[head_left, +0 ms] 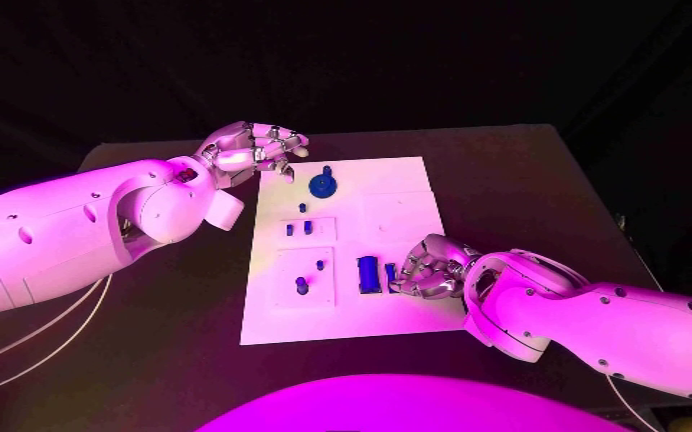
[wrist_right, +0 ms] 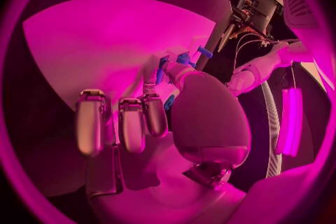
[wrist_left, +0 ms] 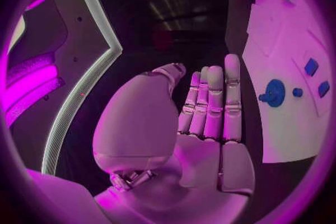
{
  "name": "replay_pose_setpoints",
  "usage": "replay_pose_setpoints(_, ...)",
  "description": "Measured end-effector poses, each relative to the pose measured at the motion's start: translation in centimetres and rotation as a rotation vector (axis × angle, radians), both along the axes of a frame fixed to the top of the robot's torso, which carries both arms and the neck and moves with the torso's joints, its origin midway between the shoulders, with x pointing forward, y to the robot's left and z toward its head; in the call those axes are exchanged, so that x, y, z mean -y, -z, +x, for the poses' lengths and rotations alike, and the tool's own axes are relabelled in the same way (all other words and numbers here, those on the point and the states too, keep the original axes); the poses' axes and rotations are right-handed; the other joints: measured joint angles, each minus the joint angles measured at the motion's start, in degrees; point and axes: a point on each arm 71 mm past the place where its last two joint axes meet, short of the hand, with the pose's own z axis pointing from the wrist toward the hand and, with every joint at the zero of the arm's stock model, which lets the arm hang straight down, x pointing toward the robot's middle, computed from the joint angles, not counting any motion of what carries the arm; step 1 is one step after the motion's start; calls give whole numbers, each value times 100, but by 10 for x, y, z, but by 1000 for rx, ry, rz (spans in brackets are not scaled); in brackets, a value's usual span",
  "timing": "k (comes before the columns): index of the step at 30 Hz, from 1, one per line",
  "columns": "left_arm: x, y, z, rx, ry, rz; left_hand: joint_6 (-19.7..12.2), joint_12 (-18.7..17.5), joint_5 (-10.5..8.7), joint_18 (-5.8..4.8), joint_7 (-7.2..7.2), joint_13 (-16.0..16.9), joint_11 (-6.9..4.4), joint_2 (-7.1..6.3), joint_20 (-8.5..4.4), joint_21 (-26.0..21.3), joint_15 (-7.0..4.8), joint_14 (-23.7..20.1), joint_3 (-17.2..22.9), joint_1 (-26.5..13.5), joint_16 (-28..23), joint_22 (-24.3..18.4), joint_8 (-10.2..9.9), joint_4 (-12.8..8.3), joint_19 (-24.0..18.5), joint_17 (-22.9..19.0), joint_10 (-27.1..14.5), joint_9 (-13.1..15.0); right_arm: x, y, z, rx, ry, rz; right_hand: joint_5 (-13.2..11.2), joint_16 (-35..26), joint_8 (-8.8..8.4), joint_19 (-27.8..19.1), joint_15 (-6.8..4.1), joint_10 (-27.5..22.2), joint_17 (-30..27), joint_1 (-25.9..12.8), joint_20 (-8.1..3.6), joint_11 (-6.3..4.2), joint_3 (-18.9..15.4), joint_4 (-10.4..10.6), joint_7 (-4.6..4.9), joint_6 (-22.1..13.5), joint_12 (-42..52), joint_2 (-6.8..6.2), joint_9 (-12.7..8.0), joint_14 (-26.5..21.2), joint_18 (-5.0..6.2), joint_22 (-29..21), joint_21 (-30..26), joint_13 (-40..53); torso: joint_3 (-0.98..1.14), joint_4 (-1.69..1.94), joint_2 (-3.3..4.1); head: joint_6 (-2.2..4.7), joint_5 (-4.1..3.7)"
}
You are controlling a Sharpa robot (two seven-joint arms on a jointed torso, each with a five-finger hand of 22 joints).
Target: Assemble the parts on the task board
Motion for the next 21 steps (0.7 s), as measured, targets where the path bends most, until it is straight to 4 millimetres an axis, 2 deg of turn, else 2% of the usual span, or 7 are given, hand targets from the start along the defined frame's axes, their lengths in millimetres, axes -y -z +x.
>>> replay_pose_setpoints(9,0,0,0,0,0,0,0,0,0,0,0,-1,0,0,0,0,0,0,0,0,0,0,0,0,0,-1,0,0,2,-1,0,5,1,-3,-133,0,-1,0,0,0,0,-24,0,0,-36,36,0,1,0,24,-6,0,0,-1,0,0,-3,2,0,3,-7)
replay_pose_setpoints(12,0,0,0,0,-1,0,0,0,0,0,0,-1,0,0,0,0,0,0,0,0,0,-4,18,0,0,-1,0,0,6,-1,0,13,4,3,-187,0,-1,0,0,0,0,-118,0,0,-177,101,0,1,-68,-2,-21,0,0,-1,-98,0,-7,3,-1,12,-7)
replay_pose_setpoints(13,0,0,0,0,-1,0,0,0,0,0,0,-1,0,0,0,0,0,0,0,0,0,-7,22,0,0,-1,0,0,8,-2,1,21,4,13,-187,0,-1,0,0,0,-1,-154,0,0,-228,143,26,-25,-79,0,-22,0,0,-1,-176,0,-7,3,-4,16,-3)
replay_pose_setpoints(14,0,0,0,0,-2,0,0,0,0,0,0,-1,0,0,0,-1,0,0,0,0,0,-7,22,0,0,-1,0,0,10,-3,2,29,4,23,-141,-29,-9,0,0,-1,-1,-160,0,1,-300,168,56,-55,-156,-6,-28,0,0,-1,-333,0,-10,2,-10,19,-3)
replay_pose_setpoints(17,-1,1,2,1,-7,0,-11,0,0,0,-11,-1,0,0,0,-23,0,0,0,0,0,-7,22,0,0,-1,0,0,18,-9,13,66,10,80,112,-186,-94,-4,61,-151,-1,-168,32,113,-553,248,161,-245,-471,-14,-39,2,4,-1,-977,5,-26,-3,-39,56,-8)
replay_pose_setpoints(19,-1,2,3,1,-11,0,-20,0,0,0,-20,-1,0,0,0,-24,0,0,-10,0,0,-14,22,10,0,-1,0,-1,25,-15,23,91,22,128,308,-240,-150,0,104,-244,-1,-168,84,169,-696,277,217,-399,-616,-14,-54,20,88,-1,-1236,5,-44,-5,-64,85,-15)
replay_pose_setpoints(21,-1,3,5,-1,-16,-1,-20,24,0,0,-20,7,0,-2,0,-67,29,-29,-24,-1,-4,-35,22,24,0,-1,0,-6,34,-23,35,119,44,192,373,-281,-208,-33,125,-358,-1,-166,117,220,-789,281,269,-534,-758,-12,-68,0,89,-1,-1558,4,-68,-5,-103,110,-20)
